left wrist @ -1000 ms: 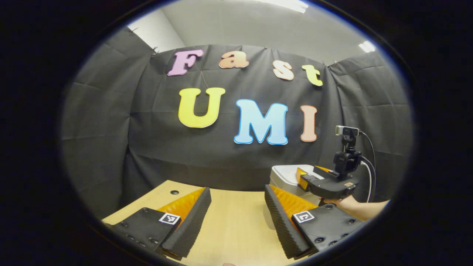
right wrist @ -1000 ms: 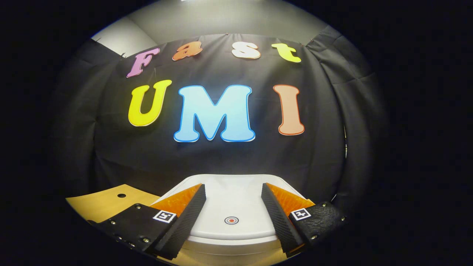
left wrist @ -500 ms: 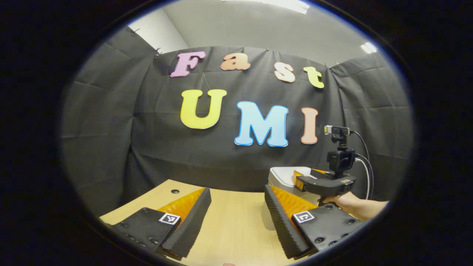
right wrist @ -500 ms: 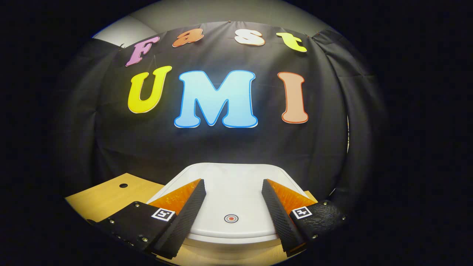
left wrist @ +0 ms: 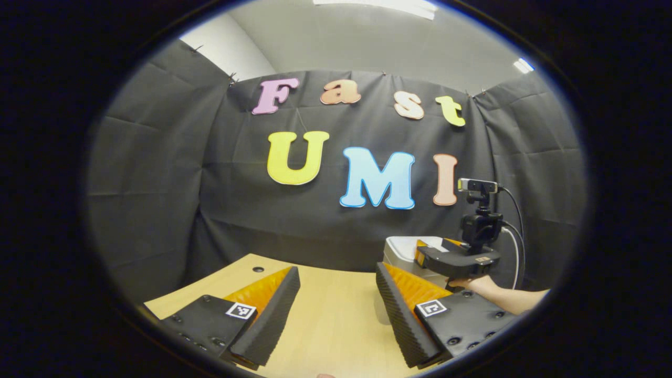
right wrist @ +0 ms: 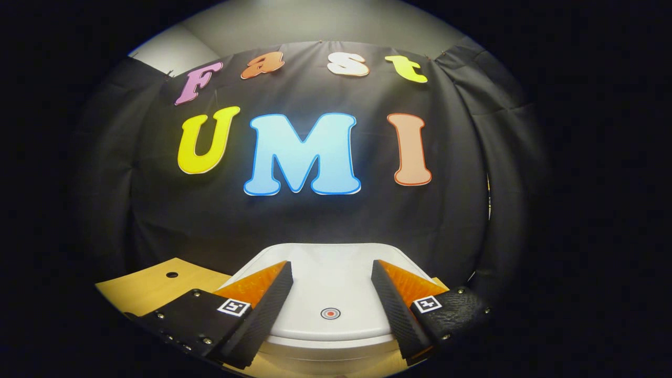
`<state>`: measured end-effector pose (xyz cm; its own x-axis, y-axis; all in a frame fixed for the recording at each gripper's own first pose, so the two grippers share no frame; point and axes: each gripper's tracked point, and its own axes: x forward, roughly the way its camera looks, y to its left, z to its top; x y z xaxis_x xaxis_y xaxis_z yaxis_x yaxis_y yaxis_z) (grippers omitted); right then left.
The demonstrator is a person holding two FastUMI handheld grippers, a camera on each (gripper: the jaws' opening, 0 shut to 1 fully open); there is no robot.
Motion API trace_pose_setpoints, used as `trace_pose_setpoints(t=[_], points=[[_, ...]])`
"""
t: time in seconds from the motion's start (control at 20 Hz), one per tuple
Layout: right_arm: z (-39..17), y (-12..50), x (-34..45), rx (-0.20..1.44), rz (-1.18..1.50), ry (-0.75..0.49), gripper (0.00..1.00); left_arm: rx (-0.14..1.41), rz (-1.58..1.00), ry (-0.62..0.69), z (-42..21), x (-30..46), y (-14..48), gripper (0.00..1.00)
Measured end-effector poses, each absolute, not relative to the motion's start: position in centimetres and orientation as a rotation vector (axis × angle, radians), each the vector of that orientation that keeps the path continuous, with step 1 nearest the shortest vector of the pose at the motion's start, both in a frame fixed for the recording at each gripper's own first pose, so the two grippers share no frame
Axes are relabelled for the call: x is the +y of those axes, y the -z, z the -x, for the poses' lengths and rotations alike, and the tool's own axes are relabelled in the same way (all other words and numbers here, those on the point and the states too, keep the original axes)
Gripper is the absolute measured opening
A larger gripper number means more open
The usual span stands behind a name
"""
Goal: Press the lid of the desktop garbage bin to open it, pick up the crumpled paper on the desktop and throw it into the bin, then pick up the pop can on the desktop and drop it into the bin, and finally close the garbage bin lid.
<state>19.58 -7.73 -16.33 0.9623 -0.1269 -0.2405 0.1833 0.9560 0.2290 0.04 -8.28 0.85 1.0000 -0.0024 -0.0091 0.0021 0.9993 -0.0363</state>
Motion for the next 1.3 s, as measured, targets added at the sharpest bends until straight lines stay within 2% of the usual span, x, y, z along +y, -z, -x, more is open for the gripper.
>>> trace_pose_setpoints(t=[0.25,0.55,0.9,1.3], points=[[-18.1,15.1,-8.5,0.231,-0.274,0.197,0.96,-0.029,-0.009,0.030,0.2,-7.2,-2.4,0.96],[-10.2,10.8,-8.7,0.180,-0.237,0.250,0.96,-0.026,0.004,0.096,-1.4,-5.7,-1.9,0.96],[-2.8,6.6,-6.7,0.199,-0.155,0.214,0.96,-0.028,0.059,0.146,-4.0,-4.3,-0.9,0.95],[-0.5,3.9,-6.3,0.162,-0.168,0.212,0.96,-0.085,0.023,0.144,-5.4,-4.3,-3.2,0.96]])
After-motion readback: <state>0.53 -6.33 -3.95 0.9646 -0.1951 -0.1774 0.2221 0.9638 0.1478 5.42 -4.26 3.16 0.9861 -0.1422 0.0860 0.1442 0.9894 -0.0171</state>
